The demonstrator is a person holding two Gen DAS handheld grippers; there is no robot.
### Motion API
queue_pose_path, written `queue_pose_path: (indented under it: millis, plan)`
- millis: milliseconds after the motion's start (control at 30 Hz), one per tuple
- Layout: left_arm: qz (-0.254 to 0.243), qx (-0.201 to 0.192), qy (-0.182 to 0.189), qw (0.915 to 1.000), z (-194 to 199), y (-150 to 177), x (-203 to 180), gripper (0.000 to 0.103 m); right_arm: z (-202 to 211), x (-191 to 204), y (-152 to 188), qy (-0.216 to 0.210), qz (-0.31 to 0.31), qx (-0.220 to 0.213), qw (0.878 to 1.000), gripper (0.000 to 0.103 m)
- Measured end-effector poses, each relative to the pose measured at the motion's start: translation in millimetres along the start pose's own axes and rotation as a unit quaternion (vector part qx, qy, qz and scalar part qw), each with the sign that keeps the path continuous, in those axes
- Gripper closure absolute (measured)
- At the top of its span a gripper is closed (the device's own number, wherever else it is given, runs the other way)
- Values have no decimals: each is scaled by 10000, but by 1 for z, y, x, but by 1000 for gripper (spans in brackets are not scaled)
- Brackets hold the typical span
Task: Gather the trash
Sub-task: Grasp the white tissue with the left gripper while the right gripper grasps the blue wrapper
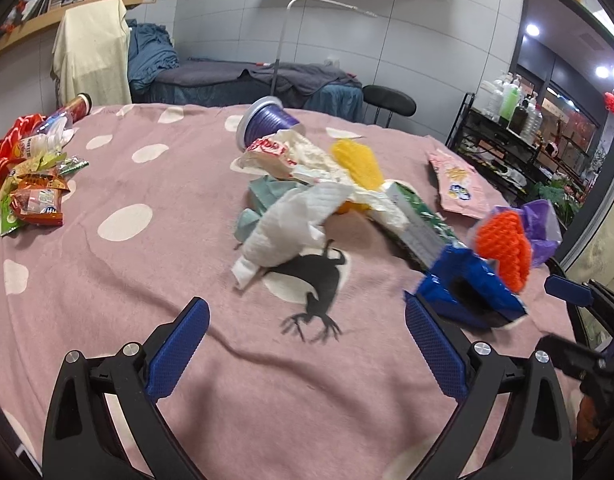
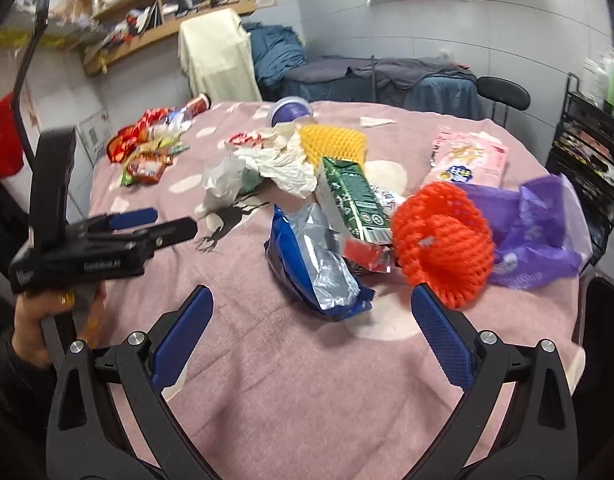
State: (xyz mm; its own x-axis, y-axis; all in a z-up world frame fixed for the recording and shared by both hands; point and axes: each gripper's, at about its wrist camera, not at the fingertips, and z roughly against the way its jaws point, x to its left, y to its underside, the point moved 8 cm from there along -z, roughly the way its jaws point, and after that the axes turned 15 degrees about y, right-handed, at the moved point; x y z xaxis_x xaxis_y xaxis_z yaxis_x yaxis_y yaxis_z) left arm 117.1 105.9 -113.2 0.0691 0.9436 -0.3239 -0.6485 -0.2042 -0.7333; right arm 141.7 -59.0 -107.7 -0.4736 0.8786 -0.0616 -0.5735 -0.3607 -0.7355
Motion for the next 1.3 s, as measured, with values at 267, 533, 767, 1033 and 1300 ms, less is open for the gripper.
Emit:
queue_pose_path:
  millis: [267,533,767,1033,1300]
  plan:
    - [-323,252,-215,9989,-33,-24,15,15,-43,18,0,126,649,527,9964,35]
    - [-147,334,-136,9992,-39,-20,17,59,-42,15,1,-66,495,515,9974,82]
    - [49,116,195,9997,-21,-15,6,69,-29,14,-4,-281,218,268,9990,99]
    - [-29,-100,511,9986,-4,-15,-27,71,-4,1,-6,-410,-184,-80,9990,101]
    - [-313,-195,1020,9941,4,-20,-80,71,38,-24,-4,-200,-551,-631,9963,101]
